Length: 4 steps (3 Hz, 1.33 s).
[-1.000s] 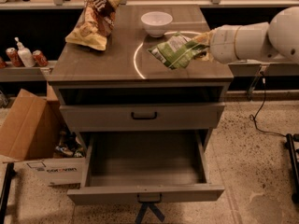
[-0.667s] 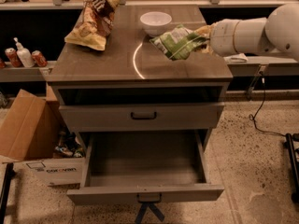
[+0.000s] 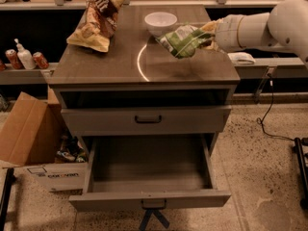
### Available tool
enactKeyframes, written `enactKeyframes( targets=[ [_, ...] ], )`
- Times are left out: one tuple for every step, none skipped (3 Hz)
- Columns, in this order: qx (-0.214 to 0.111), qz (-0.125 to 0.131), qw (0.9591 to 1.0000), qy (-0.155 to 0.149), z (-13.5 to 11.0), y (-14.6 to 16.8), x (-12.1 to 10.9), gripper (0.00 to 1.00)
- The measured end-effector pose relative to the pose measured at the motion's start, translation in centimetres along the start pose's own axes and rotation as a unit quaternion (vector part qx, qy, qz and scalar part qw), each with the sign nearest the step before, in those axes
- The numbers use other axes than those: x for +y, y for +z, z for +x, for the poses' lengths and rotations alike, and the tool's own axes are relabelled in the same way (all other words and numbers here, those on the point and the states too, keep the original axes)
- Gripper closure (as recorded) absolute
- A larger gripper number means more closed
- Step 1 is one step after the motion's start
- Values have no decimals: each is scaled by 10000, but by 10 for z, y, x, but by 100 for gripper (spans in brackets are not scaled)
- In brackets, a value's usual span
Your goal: Pick green jalapeno chip bag from middle drawer and place on counter
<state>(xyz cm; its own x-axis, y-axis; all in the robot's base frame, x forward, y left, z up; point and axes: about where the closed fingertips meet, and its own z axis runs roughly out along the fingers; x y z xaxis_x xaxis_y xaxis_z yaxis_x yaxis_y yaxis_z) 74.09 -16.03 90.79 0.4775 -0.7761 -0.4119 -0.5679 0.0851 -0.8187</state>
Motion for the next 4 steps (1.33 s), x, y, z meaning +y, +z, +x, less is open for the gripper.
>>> enactKeyframes(
  targets=[
    [-59,-120,9998,113,2,15,2,12],
    [-86,-193,9997,150,7,17,6,0],
    [-114,-172,9997,114,2,5,7,0],
    [-138,-124,9998,20,-8,-7,5,0]
  ],
)
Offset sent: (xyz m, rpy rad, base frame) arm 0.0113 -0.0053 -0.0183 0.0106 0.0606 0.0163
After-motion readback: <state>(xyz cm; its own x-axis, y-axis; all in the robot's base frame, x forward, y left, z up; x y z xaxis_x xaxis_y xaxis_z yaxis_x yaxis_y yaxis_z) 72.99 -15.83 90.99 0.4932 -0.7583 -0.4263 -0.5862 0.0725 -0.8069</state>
